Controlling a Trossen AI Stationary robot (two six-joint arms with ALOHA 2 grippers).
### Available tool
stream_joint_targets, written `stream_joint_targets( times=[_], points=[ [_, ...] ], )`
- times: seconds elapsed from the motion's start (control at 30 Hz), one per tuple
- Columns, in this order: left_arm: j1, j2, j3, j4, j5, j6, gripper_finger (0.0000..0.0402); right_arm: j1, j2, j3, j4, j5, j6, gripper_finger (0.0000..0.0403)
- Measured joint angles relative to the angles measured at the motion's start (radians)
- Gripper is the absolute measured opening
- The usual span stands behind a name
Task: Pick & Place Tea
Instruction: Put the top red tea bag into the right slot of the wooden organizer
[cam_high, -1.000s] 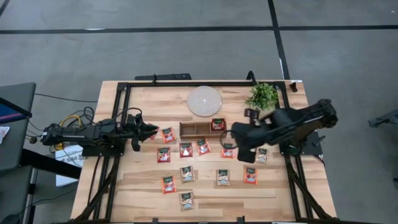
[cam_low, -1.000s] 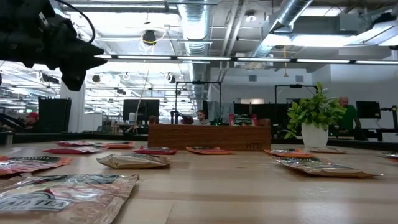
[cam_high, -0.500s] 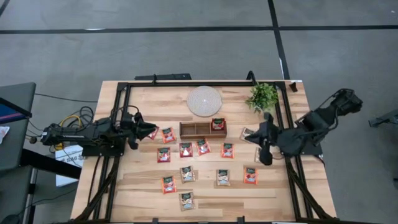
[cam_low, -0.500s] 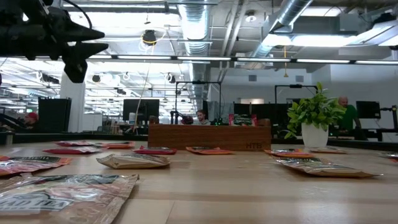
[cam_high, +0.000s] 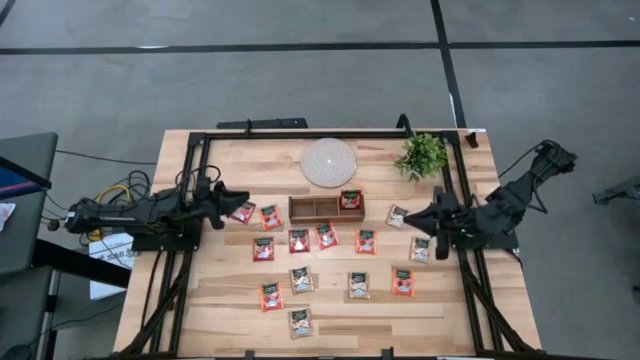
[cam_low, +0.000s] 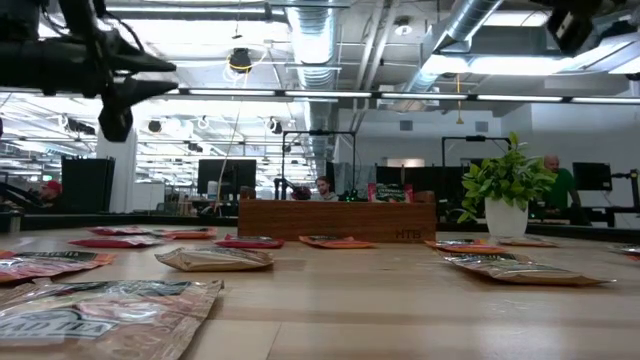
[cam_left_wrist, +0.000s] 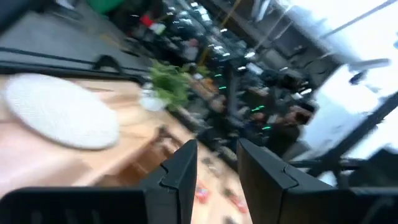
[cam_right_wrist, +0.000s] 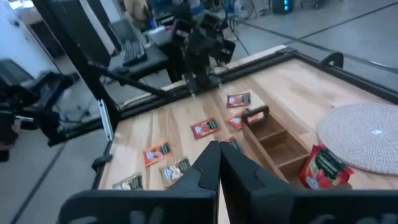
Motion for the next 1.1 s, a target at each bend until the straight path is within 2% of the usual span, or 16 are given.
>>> stream_joint_targets(
  times=[0.13, 0.23, 0.6, 0.83, 0.93, 1.03, 1.1],
  points=[
    [0.0, 0.057, 0.087, -0.02, -0.04, 0.076, 0.0105, -0.01, -0.057, -0.043, 0.029, 0.002, -0.012, 0.0001],
    [0.0, 0.136, 0.194, -0.137, -0.042, 0.116, 0.0105, -0.017, -0.075, -0.044, 0.028, 0.008, -0.056, 0.0001],
    [0.0, 0.581, 0.682, -0.804, -0.059, 0.2, 0.0105, -0.017, -0.149, -0.045, 0.033, 0.066, -0.131, 0.0001],
    [0.062, 0.862, 0.926, -1.17, -0.057, 0.429, 0.0105, -0.017, -0.152, -0.045, 0.033, 0.076, -0.131, 0.0001],
    [0.119, 0.945, 0.968, -1.209, -0.004, 0.552, 0.0105, -0.01, -0.152, -0.045, 0.031, 0.074, -0.131, 0.0001],
    [0.184, 1.003, 0.972, -1.213, 0.133, 0.625, 0.0105, 0.005, -0.152, -0.045, 0.023, 0.074, -0.135, 0.0001],
    [0.22, 1.034, 0.972, -1.224, 0.189, 0.656, 0.0105, 0.013, -0.152, -0.045, 0.01, 0.074, -0.139, 0.0001]
  ],
)
